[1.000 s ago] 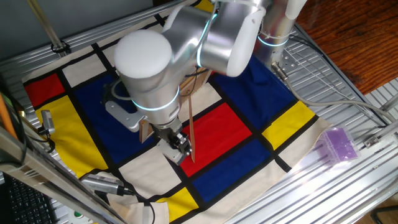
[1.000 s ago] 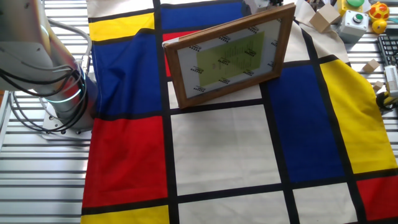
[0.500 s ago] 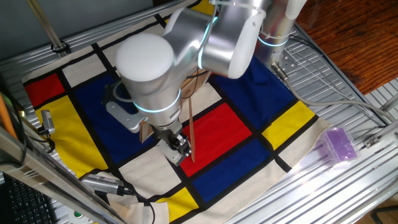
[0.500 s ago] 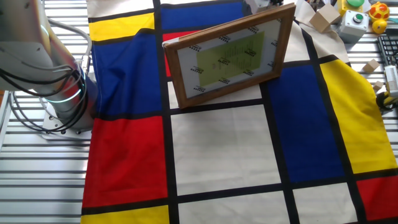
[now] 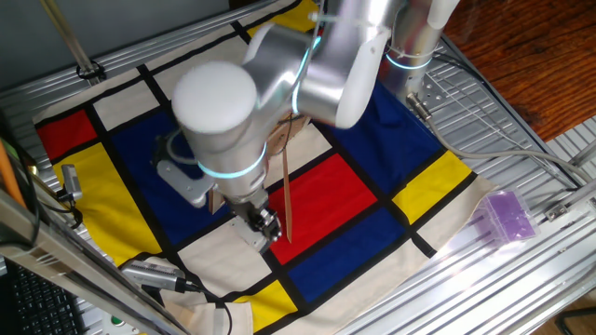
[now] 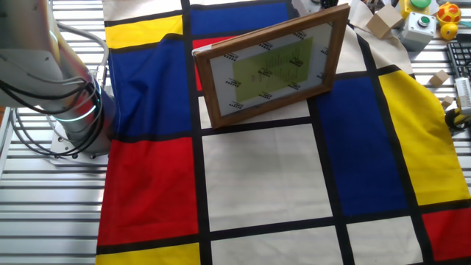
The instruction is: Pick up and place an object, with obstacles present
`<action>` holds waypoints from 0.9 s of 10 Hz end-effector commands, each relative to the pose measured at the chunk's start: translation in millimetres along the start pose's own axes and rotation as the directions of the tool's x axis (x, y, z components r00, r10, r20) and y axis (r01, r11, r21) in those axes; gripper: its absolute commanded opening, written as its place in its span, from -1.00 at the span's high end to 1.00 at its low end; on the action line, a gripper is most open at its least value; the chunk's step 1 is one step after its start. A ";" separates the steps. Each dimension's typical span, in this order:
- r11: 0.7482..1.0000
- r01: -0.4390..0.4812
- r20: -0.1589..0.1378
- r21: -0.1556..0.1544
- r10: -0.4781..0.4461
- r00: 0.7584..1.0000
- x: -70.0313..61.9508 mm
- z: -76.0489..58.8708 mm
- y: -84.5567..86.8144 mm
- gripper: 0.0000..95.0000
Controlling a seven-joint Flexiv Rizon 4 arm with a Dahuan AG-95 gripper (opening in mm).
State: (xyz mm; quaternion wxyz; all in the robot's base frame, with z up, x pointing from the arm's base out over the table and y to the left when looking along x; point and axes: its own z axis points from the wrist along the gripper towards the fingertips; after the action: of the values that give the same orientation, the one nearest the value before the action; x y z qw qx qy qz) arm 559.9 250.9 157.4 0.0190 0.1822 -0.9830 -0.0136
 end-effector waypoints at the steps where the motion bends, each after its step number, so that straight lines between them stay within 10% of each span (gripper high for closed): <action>1: 1.000 0.006 0.018 0.003 -0.007 1.000 -3.4 18.6 -0.4 1.00; 9: 0.998 0.060 0.039 0.013 -0.061 0.997 -5.2 59.7 -3.0 1.00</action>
State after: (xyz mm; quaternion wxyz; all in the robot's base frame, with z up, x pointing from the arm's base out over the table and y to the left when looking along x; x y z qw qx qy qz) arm 563.0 251.2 96.0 -0.0030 0.2141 -0.9767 -0.0118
